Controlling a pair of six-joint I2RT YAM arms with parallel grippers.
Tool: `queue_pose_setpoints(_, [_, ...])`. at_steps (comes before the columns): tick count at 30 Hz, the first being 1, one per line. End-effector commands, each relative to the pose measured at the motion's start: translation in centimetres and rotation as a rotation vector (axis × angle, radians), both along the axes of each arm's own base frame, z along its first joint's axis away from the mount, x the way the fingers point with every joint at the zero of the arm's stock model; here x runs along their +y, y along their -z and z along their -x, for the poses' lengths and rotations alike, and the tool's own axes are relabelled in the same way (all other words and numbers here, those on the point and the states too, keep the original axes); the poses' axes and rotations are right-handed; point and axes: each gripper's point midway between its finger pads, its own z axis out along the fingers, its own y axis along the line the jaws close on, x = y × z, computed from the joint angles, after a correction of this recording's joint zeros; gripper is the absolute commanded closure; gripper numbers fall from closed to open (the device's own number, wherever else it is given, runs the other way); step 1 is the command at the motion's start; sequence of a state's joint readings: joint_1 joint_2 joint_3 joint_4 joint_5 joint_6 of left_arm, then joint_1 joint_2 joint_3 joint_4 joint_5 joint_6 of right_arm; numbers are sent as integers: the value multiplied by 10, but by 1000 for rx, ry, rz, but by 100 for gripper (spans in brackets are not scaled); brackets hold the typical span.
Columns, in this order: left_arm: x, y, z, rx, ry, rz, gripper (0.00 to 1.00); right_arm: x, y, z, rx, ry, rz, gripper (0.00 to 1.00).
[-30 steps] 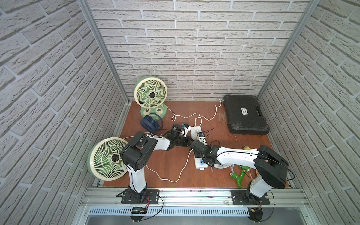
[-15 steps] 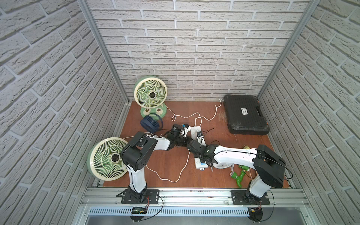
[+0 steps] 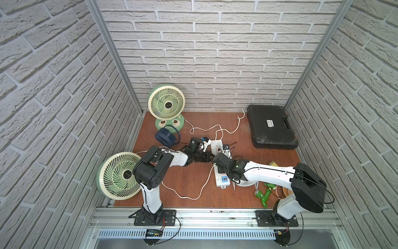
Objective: Unplug the desk fan from the power strip
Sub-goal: Remove the plug from the socket, then place the plug at the center of the board.
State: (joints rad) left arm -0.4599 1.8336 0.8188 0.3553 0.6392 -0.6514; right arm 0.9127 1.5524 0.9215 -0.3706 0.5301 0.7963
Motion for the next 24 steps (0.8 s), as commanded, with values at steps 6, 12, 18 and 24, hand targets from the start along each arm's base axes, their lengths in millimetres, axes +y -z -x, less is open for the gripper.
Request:
queue_pose_setpoints(6, [27, -16, -11, -12, -72, -22, 100, -6, -43, 5, -64, -77, -13, 93])
queue_pose_setpoints(12, [48, -43, -15, -59, -109, -20, 100, 17, -67, 7, -88, -216, -82, 93])
queue_pose_setpoints(18, [79, -81, -16, -129, -177, -12, 100, 63, -82, 14, -61, -431, -184, 93])
queue_pose_setpoints(24, [108, -113, -11, -195, -247, -27, 100, 108, -90, 23, -29, -597, -272, 93])
